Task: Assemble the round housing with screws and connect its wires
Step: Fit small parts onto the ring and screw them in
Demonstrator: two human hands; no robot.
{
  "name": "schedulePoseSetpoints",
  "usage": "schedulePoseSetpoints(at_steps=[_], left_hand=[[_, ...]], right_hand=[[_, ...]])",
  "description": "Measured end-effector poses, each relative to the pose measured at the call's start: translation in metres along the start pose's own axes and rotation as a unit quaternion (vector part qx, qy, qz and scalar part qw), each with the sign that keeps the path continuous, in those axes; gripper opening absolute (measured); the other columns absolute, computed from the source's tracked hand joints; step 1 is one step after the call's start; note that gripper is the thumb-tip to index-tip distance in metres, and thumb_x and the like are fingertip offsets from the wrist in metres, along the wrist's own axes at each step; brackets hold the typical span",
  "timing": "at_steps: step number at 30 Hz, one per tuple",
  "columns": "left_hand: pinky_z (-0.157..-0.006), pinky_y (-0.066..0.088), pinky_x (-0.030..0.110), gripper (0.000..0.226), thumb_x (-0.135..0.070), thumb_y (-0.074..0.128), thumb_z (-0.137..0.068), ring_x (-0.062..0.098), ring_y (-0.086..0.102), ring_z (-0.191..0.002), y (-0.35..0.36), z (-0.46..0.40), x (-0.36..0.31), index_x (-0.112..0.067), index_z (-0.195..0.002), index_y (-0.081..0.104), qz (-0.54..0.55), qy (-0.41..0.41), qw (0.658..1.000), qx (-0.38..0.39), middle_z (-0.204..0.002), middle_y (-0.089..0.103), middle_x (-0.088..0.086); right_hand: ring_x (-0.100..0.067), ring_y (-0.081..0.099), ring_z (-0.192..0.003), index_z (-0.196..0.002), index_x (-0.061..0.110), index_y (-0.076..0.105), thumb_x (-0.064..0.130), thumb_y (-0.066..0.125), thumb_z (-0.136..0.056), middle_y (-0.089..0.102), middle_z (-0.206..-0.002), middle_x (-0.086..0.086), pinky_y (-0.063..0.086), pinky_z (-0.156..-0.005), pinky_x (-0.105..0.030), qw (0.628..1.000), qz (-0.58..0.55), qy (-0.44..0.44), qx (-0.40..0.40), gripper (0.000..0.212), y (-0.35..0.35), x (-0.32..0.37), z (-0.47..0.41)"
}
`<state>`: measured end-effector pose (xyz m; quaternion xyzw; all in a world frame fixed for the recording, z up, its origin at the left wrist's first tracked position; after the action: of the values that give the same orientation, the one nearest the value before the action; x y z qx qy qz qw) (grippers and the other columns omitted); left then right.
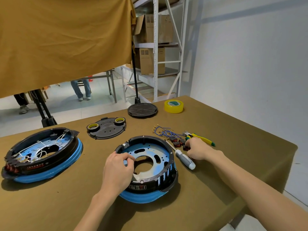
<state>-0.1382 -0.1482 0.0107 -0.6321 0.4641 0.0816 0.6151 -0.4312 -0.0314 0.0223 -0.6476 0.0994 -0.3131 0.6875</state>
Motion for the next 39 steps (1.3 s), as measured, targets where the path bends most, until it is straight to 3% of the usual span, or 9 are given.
schedulePoseSetpoints(at_steps=[5,9,11,14,17,22,26,33,39], left_hand=[[-0.114,0.037,0.048,0.028,-0.020,0.052,-0.102,0.029,0.045,-0.140,0.002,-0.002,0.002,-0.036,-0.089,0.071,0.008,0.005,1.000,-0.015,-0.115,0.071,-0.002],[-0.114,0.036,0.047,0.029,-0.019,0.052,-0.102,0.028,0.046,-0.138,0.003,-0.003,0.004,-0.037,-0.087,0.070,0.015,0.011,1.000,-0.022,-0.109,0.070,-0.005],[-0.114,0.035,0.046,0.030,-0.018,0.052,-0.101,0.028,0.046,-0.138,0.003,-0.003,0.004,-0.037,-0.086,0.069,0.018,0.011,1.000,-0.023,-0.103,0.065,-0.009],[-0.113,0.037,0.046,0.029,-0.019,0.052,-0.101,0.027,0.044,-0.140,0.003,-0.003,0.004,-0.035,-0.087,0.070,0.020,0.005,1.000,-0.022,-0.104,0.063,-0.010],[-0.110,0.040,0.045,0.028,-0.020,0.050,-0.101,0.025,0.045,-0.140,0.005,-0.003,0.003,-0.030,-0.087,0.072,0.022,-0.007,0.999,-0.029,-0.105,0.065,-0.010],[-0.113,0.039,0.043,0.029,-0.017,0.050,-0.100,0.015,0.051,-0.101,0.007,-0.002,-0.002,-0.025,-0.081,0.071,0.010,0.028,0.998,-0.063,-0.081,0.059,-0.014],[-0.117,0.035,0.038,0.028,-0.018,0.050,-0.101,0.001,0.048,-0.085,0.007,0.001,-0.008,-0.028,-0.085,0.071,-0.013,0.073,0.995,-0.070,-0.081,0.063,-0.016],[-0.092,0.042,0.024,0.035,-0.064,0.044,-0.098,-0.007,0.059,-0.090,0.005,0.025,-0.011,-0.041,-0.087,0.069,-0.016,0.273,0.962,0.023,-0.081,0.064,-0.032],[-0.086,0.037,0.016,0.050,-0.089,0.049,-0.081,-0.011,0.054,-0.100,-0.004,0.023,-0.005,-0.045,-0.092,0.070,-0.021,0.283,0.957,0.058,-0.084,0.062,-0.037]], right_hand=[[-0.020,0.065,-0.104,-0.122,0.008,0.072,0.005,0.071,-0.089,0.070,-0.121,-0.007,0.052,-0.084,-0.025,0.996,-0.078,-0.006,-0.052,0.034,-0.003,-0.015,0.001],[-0.019,0.068,-0.095,-0.112,0.006,0.076,0.012,0.072,-0.094,0.074,-0.111,-0.009,0.058,-0.087,-0.036,0.942,-0.305,0.042,-0.135,0.019,-0.012,-0.018,-0.001],[-0.018,0.068,-0.088,-0.112,0.005,0.075,0.014,0.071,-0.095,0.073,-0.111,-0.011,0.059,-0.075,-0.032,0.869,-0.478,0.076,-0.104,0.019,-0.013,-0.013,-0.002],[-0.029,0.072,-0.094,-0.112,-0.003,0.070,0.016,0.069,-0.097,0.069,-0.109,-0.023,0.061,-0.077,-0.037,0.685,-0.722,0.096,0.020,0.024,-0.011,0.006,0.004],[-0.034,0.076,-0.090,-0.111,-0.008,0.067,0.019,0.069,-0.097,0.070,-0.101,-0.027,0.064,-0.070,-0.038,0.560,-0.817,0.096,0.096,0.030,-0.008,0.020,0.009],[-0.018,0.064,-0.063,-0.098,0.004,0.060,0.043,0.064,-0.098,0.064,-0.078,-0.011,0.055,-0.054,-0.025,0.663,-0.728,0.079,0.156,0.040,0.006,0.038,0.014],[-0.017,0.064,-0.061,-0.103,0.004,0.057,0.041,0.060,-0.102,0.072,-0.087,-0.017,0.054,-0.049,-0.023,0.654,-0.733,0.087,0.164,0.037,0.007,0.052,0.019],[-0.010,0.030,-0.043,-0.105,0.015,0.064,0.038,0.074,-0.093,0.045,-0.055,0.000,0.028,-0.037,-0.020,0.734,-0.664,0.113,0.087,0.028,0.008,0.060,0.021],[-0.011,0.030,-0.044,-0.108,0.014,0.067,0.038,0.075,-0.093,0.045,-0.056,-0.002,0.030,-0.038,-0.022,0.748,-0.651,0.112,0.068,0.030,0.006,0.065,0.023]])
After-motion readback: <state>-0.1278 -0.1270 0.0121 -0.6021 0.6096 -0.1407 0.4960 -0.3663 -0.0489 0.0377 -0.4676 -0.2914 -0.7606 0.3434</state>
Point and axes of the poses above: each hand's wrist, its own z-axis away from the middle knuckle, its own y-axis out of the palm, x = y × z, the point moved 4 cm from there along -z, towards the middle knuckle
